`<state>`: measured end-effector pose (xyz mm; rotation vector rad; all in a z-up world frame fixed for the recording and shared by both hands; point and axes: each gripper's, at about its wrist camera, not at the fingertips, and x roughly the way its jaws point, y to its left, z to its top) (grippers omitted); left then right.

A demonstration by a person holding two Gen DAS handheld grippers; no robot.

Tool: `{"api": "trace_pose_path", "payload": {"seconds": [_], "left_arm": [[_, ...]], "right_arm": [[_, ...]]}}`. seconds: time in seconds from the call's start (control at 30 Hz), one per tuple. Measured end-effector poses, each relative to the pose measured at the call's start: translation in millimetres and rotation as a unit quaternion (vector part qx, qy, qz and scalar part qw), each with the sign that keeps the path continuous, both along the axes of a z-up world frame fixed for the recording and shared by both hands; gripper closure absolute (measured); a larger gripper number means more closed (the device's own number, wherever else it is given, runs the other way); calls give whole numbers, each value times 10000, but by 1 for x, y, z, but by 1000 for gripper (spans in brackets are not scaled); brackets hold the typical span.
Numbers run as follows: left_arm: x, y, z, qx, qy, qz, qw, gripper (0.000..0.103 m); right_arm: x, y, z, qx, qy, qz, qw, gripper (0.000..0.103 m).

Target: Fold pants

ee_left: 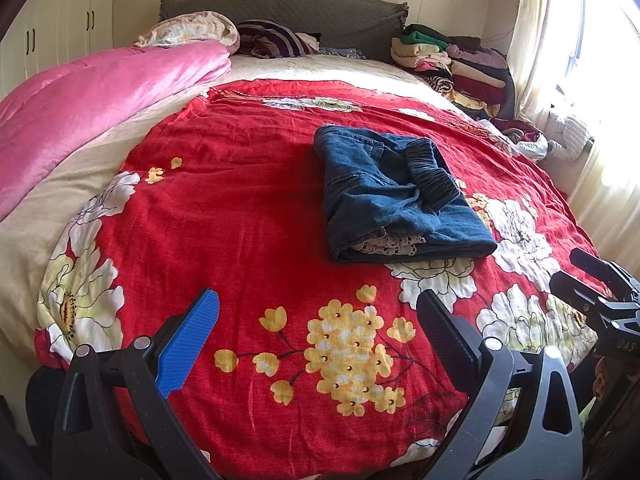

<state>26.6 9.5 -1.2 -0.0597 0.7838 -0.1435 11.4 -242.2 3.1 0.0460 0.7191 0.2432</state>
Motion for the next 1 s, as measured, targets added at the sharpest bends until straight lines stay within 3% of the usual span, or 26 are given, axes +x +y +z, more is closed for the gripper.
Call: {"api": "trace_pose_path", "payload": {"seconds": [1.0], "left_arm": [[0,0,-2,104,74,49,9999,4]], "right_arm": [[2,-3,-4,-99,108,-195,9997,9]]}}
